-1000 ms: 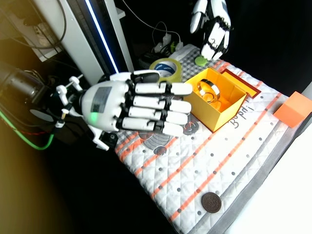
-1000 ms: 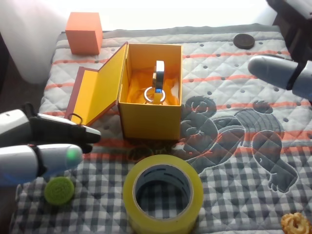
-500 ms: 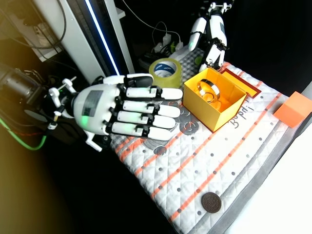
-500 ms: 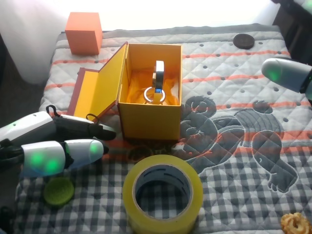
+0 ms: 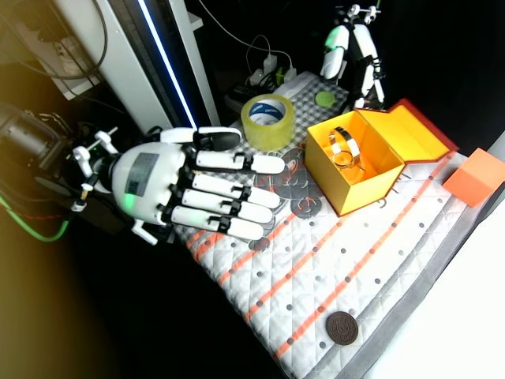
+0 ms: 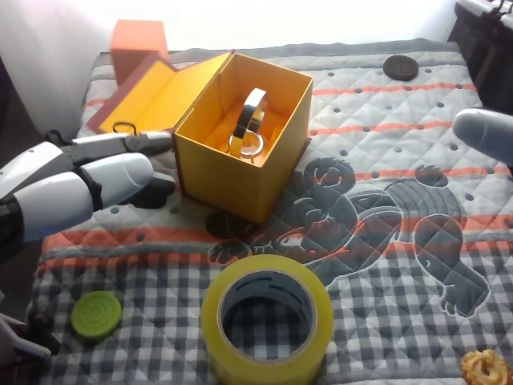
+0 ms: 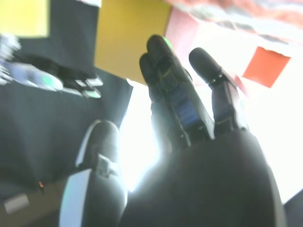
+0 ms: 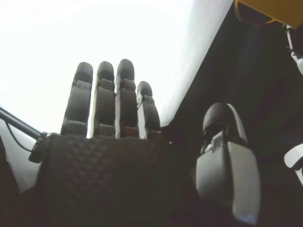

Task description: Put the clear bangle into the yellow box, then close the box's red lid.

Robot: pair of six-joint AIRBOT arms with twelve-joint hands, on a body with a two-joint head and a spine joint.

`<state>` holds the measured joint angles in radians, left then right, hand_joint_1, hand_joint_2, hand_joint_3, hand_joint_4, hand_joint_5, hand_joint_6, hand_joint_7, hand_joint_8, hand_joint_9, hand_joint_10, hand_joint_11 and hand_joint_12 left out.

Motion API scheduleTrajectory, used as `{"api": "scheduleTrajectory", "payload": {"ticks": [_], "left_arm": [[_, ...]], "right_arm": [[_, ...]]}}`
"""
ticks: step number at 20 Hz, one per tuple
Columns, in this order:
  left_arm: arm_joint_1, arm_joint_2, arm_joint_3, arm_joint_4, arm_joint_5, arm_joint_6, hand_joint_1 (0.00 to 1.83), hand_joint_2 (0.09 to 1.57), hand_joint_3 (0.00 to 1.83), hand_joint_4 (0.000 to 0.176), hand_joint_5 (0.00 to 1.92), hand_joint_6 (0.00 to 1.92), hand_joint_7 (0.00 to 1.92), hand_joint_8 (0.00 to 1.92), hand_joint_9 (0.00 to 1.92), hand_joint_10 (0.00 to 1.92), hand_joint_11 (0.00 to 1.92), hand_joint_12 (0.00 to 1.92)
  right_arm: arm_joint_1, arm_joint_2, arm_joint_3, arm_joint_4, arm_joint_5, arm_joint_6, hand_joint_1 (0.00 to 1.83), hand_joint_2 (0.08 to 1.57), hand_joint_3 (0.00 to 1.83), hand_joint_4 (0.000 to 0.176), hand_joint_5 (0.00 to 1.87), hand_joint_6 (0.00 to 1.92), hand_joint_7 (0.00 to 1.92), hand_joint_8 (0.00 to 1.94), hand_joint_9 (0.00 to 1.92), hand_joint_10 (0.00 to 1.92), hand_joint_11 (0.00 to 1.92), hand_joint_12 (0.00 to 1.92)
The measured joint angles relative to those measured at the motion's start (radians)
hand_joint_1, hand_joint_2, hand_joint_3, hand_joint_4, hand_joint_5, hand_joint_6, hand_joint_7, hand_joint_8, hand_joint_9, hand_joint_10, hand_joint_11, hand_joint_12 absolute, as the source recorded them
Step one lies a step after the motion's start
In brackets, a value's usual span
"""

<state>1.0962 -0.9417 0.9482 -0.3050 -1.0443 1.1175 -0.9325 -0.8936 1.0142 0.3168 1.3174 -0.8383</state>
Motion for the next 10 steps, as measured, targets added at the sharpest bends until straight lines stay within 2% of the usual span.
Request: {"api": "scheduleTrajectory", "payload": {"ticks": [3,5,6,7,8,10], "left_arm": [[0.004,-0.009,-0.002,-0.028,-0.072,-0.001,0.24,1.32,0.00,0.000,0.38,0.00,0.84,0.00,0.81,0.00,0.01,1.36],[0.000,-0.026,0.010,-0.056,-0.097,0.000,0.22,1.33,0.00,0.000,0.34,0.00,0.83,0.00,0.77,0.01,0.00,1.20],[-0.004,-0.029,0.010,-0.063,-0.101,-0.001,0.18,1.33,0.00,0.000,0.33,0.00,0.83,0.01,0.77,0.01,0.00,1.21],[-0.008,-0.029,0.010,-0.060,-0.107,0.000,0.20,1.32,0.00,0.000,0.35,0.01,0.84,0.01,0.78,0.01,0.00,1.24],[-0.009,-0.027,0.007,-0.055,-0.113,-0.001,0.25,1.29,0.00,0.000,0.38,0.01,0.87,0.01,0.82,0.03,0.00,1.32],[0.003,0.005,-0.017,-0.014,-0.089,-0.001,0.32,1.28,0.00,0.000,0.39,0.00,0.90,0.01,0.83,0.05,0.00,1.42]], "right_arm": [[-0.008,0.000,0.000,0.012,0.023,0.000,0.08,1.12,0.00,0.119,0.11,0.01,0.30,0.00,0.16,0.00,0.03,0.17],[-0.013,0.000,-0.005,0.021,0.024,0.001,0.07,1.14,0.00,0.116,0.12,0.01,0.33,0.01,0.17,0.00,0.01,0.17],[-0.020,0.002,-0.005,0.024,0.026,0.002,0.06,1.14,0.00,0.118,0.12,0.01,0.35,0.02,0.18,0.01,0.02,0.18],[-0.032,0.003,-0.011,0.031,0.039,0.004,0.06,1.15,0.01,0.109,0.12,0.01,0.35,0.02,0.19,0.01,0.02,0.18],[-0.034,0.005,-0.013,0.031,0.040,0.004,0.07,1.15,0.00,0.115,0.12,0.00,0.34,0.01,0.18,0.01,0.01,0.18],[-0.043,0.005,-0.013,0.041,0.046,0.004,0.07,1.14,0.00,0.111,0.12,0.00,0.33,0.00,0.17,0.00,0.01,0.18]]}}
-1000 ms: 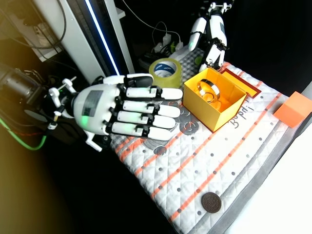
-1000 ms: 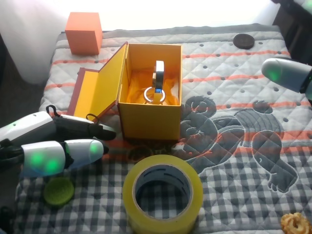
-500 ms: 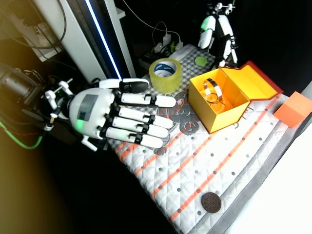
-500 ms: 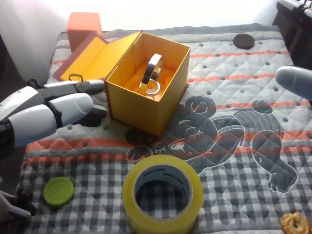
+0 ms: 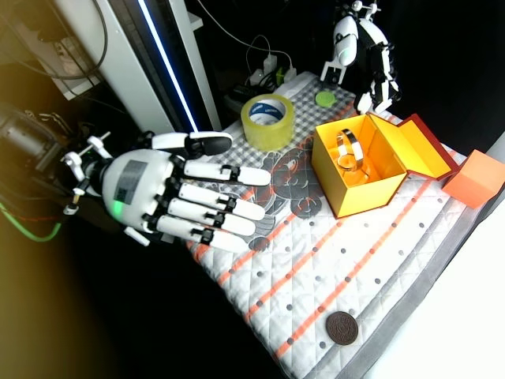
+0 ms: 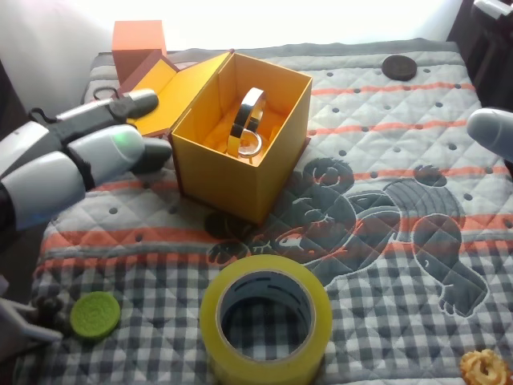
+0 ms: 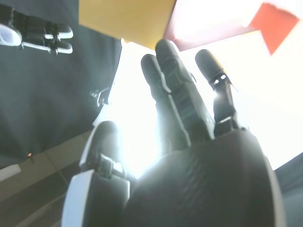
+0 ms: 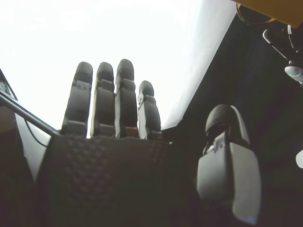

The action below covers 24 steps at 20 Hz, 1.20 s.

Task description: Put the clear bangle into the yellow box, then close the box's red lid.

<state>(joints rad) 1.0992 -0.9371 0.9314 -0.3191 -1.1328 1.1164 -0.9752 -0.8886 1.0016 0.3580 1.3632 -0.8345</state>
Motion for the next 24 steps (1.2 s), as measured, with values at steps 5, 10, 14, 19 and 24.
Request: {"api": "scheduleTrajectory", "payload": {"ticks": [5,10,14,19,24], "left_arm": [[0.021,0.062,0.004,0.076,0.155,0.000,0.20,1.30,0.00,0.000,0.42,0.00,0.79,0.00,0.81,0.09,0.02,1.47],[-0.030,0.074,0.017,0.111,0.246,0.066,0.00,1.35,0.00,0.000,0.31,0.00,0.24,0.00,0.18,0.00,0.02,0.22],[-0.077,0.088,0.015,0.123,0.322,0.174,0.00,1.34,0.00,0.000,0.19,0.00,0.15,0.01,0.13,0.01,0.05,0.11],[-0.082,0.087,0.015,0.129,0.401,0.182,0.00,1.33,0.00,0.000,0.17,0.01,0.13,0.01,0.10,0.00,0.05,0.11],[-0.083,0.075,0.022,0.124,0.402,0.185,0.00,1.35,0.01,0.000,0.19,0.01,0.16,0.01,0.12,0.01,0.08,0.12]], "right_arm": [[-0.002,0.000,0.000,0.000,0.001,0.001,0.07,1.15,0.00,0.100,0.13,0.00,0.34,0.00,0.20,0.01,0.03,0.19],[-0.002,0.000,0.000,0.004,0.000,0.004,0.05,1.15,0.00,0.117,0.14,0.00,0.35,0.00,0.18,0.00,0.03,0.20],[-0.003,0.000,0.000,0.012,0.001,0.005,0.04,1.16,0.00,0.114,0.14,0.00,0.36,0.01,0.21,0.01,0.03,0.20],[-0.016,-0.006,-0.002,0.018,0.001,0.010,0.02,1.18,0.00,0.098,0.14,0.00,0.36,0.00,0.21,0.00,0.00,0.17],[-0.021,-0.007,-0.002,0.020,0.002,0.012,0.02,1.17,0.00,0.097,0.15,0.00,0.36,0.00,0.21,0.00,0.01,0.18]]}}
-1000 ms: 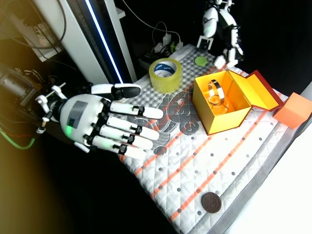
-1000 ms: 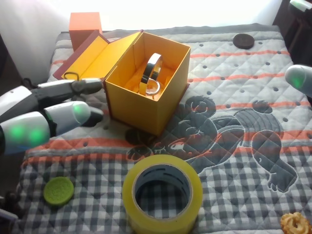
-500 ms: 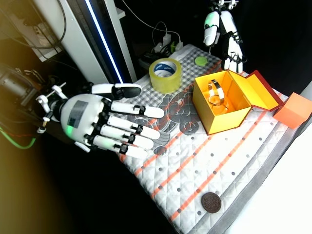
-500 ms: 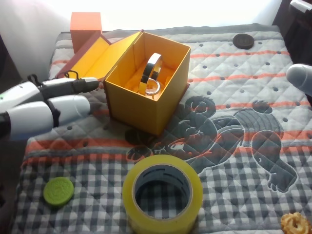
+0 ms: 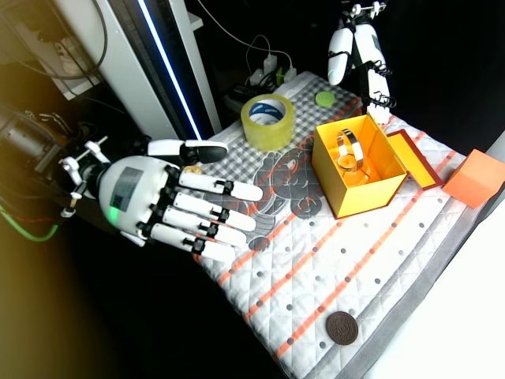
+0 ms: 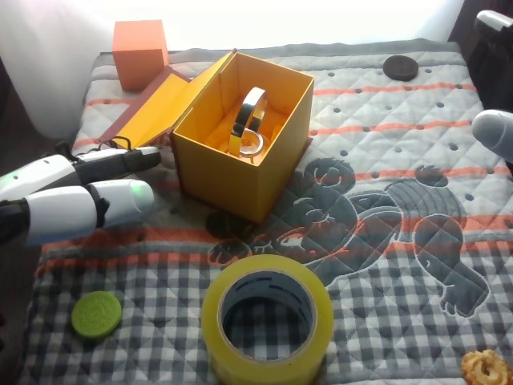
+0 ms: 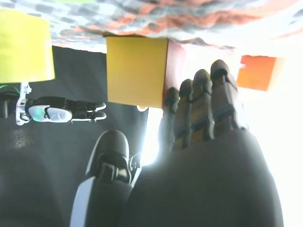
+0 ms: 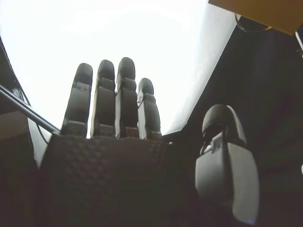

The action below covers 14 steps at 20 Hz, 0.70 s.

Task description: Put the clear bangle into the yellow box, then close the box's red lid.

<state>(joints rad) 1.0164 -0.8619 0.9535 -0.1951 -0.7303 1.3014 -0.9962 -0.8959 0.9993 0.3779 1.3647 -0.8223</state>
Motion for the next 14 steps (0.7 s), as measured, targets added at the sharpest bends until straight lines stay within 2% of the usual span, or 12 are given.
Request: {"api": "scheduleTrajectory", "payload": {"ticks": [5,8,9,14], "left_arm": [[-0.017,-0.048,0.036,-0.017,0.016,0.011,0.00,1.37,0.01,0.000,0.16,0.00,0.12,0.00,0.07,0.00,0.02,0.10],[-0.035,-0.067,0.044,-0.053,0.029,0.072,0.00,1.34,0.00,0.000,0.17,0.01,0.14,0.01,0.08,0.00,0.00,0.08],[-0.042,-0.072,0.048,-0.059,0.031,0.076,0.00,1.34,0.00,0.000,0.18,0.01,0.15,0.01,0.09,0.01,0.01,0.09],[-0.065,-0.074,0.063,-0.097,-0.009,0.082,0.00,1.34,0.00,0.000,0.18,0.01,0.14,0.00,0.09,0.00,0.00,0.05]], "right_arm": [[-0.007,0.000,0.000,0.000,0.002,0.009,0.01,1.18,0.00,0.101,0.15,0.00,0.38,0.01,0.24,0.02,0.02,0.19],[-0.008,0.000,-0.001,0.004,0.000,0.010,0.01,1.20,0.01,0.119,0.15,0.00,0.37,0.00,0.22,0.00,0.00,0.19],[-0.015,0.000,-0.001,0.003,0.002,0.010,0.01,1.20,0.01,0.120,0.16,0.00,0.37,0.00,0.22,0.00,0.00,0.19],[-0.018,-0.002,-0.002,0.011,-0.001,0.013,0.00,1.20,0.00,0.109,0.15,0.00,0.39,0.01,0.22,0.00,0.02,0.21]]}}
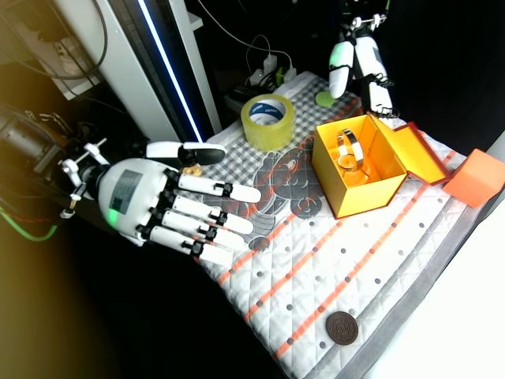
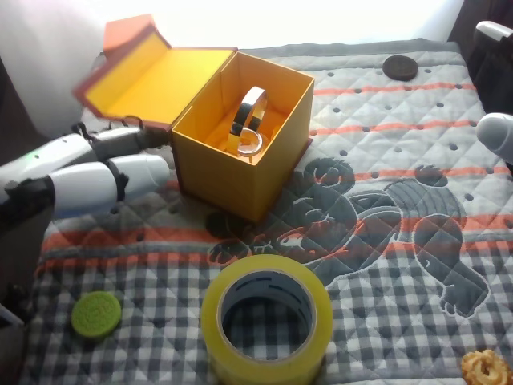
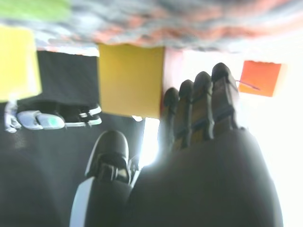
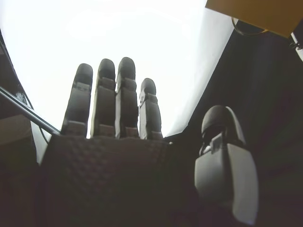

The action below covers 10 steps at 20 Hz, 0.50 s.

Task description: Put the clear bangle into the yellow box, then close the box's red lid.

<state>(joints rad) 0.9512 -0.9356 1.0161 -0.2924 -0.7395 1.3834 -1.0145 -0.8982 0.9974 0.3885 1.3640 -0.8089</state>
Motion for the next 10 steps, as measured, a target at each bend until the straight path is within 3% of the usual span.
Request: {"api": "scheduleTrajectory", "payload": {"ticks": [2,7,10], "left_arm": [[-0.001,0.000,0.003,-0.010,-0.025,0.000,0.00,1.34,0.00,0.000,0.16,0.00,0.11,0.00,0.07,0.00,0.00,0.05],[-0.008,0.019,-0.019,-0.012,-0.100,0.000,0.00,1.33,0.00,0.000,0.14,0.00,0.05,0.00,0.02,0.00,0.00,0.01],[-0.056,0.022,-0.001,0.013,-0.090,0.000,0.00,1.32,0.00,0.000,0.09,0.00,0.05,0.00,0.01,0.00,0.00,0.00]], "right_arm": [[-0.006,0.000,0.000,0.000,0.002,0.000,0.00,1.20,0.00,0.101,0.15,0.00,0.39,0.01,0.23,0.01,0.02,0.21],[-0.011,0.000,0.000,0.004,0.004,0.002,0.00,1.20,0.00,0.106,0.16,0.00,0.41,0.01,0.22,0.00,0.02,0.21],[-0.011,0.000,0.000,0.005,0.005,0.002,0.00,1.20,0.00,0.103,0.16,0.00,0.42,0.01,0.23,0.01,0.02,0.22]]}}
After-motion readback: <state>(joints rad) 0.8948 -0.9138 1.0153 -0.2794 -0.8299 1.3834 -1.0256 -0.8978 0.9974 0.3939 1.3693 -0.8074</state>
